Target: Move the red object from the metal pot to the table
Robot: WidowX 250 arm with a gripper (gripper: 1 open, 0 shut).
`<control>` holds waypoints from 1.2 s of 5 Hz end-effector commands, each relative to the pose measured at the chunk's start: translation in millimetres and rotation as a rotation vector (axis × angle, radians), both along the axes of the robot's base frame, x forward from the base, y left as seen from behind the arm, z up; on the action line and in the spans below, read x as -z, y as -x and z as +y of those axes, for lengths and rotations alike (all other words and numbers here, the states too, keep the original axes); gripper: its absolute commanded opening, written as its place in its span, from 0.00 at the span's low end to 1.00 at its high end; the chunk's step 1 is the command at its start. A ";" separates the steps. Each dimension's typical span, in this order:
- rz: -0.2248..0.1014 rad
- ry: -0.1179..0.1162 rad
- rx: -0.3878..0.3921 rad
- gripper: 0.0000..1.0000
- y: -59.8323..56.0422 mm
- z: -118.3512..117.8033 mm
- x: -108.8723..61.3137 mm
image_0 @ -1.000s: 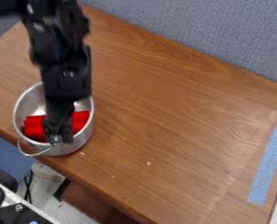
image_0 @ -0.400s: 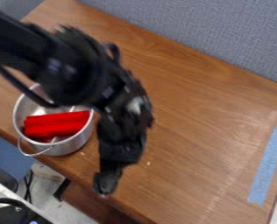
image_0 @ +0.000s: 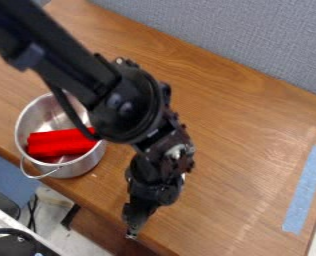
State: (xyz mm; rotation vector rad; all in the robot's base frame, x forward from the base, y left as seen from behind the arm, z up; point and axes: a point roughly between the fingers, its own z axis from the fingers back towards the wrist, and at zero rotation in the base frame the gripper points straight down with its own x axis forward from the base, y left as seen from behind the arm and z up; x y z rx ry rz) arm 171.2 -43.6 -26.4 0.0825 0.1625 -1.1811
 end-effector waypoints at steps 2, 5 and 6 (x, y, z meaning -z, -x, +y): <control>0.013 0.014 -0.135 0.00 -4.5 10.6 3.9; -0.028 0.068 -0.283 0.00 -33.2 52.3 -32.9; -0.035 0.058 -0.272 0.00 -49.2 80.4 -48.8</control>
